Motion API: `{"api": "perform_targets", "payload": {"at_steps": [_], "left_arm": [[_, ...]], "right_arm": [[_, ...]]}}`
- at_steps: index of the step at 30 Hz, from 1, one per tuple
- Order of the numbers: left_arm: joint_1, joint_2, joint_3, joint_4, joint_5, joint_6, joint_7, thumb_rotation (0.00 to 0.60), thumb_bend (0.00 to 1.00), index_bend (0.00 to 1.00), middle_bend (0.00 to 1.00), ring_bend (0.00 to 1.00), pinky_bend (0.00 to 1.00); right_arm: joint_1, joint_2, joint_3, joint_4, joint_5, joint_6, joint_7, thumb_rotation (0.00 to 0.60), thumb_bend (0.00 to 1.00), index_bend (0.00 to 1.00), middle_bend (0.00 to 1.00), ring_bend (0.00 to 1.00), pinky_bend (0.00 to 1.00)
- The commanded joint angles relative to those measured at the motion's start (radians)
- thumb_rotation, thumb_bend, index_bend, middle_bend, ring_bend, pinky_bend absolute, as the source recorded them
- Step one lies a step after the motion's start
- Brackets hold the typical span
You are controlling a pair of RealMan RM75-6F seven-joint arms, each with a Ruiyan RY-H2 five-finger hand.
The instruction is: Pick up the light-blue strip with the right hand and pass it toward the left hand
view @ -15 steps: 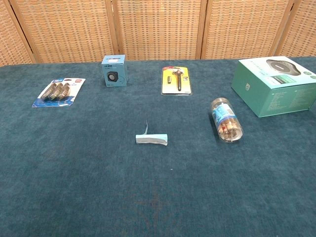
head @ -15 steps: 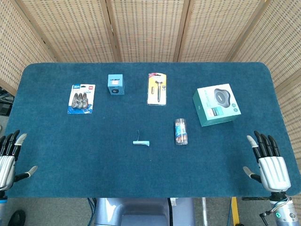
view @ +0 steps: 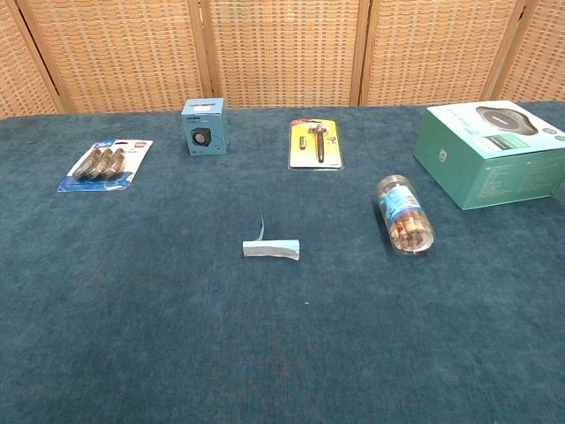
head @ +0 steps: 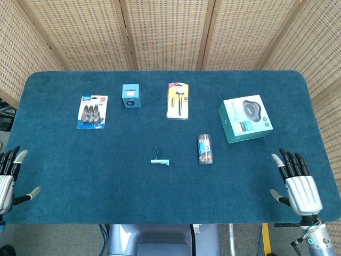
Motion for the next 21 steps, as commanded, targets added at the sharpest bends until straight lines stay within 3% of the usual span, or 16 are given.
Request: {"api": "perform_targets", "payload": {"at_steps": [1,5,8,12,21], "left_arm": [[-0.003,0.003,-0.005,-0.002,-0.009,-0.007,-0.003,0.6,0.0,0.0,0.0,0.0,0.0],[-0.007,0.005,-0.012,-0.006,-0.022,-0.015,-0.005,0.6,0.0,0.0,0.0,0.0,0.0],[-0.012,0.005,-0.018,-0.007,-0.041,-0.028,-0.003,0.6,0.0,0.0,0.0,0.0,0.0],[-0.024,0.004,-0.027,-0.01,-0.065,-0.054,0.007,0.6,0.0,0.0,0.0,0.0,0.0],[-0.039,0.002,-0.037,-0.01,-0.098,-0.086,0.018,0.6,0.0,0.0,0.0,0.0,0.0]], "right_arm": [[0.03,-0.001,0.003,-0.014,-0.012,-0.038,-0.027,0.6,0.0,0.0,0.0,0.0,0.0],[0.084,-0.014,0.024,-0.017,-0.047,-0.073,-0.032,0.6,0.0,0.0,0.09,0.0,0.0],[0.176,-0.022,0.06,-0.045,-0.063,-0.172,-0.094,0.6,0.0,0.0,0.09,0.0,0.0],[0.274,-0.036,0.099,-0.127,0.023,-0.348,-0.193,0.6,0.0,0.01,0.0,0.0,0.0],[0.459,-0.195,0.196,-0.136,0.292,-0.588,-0.374,0.6,0.0,0.19,0.0,0.0,0.0]]}}
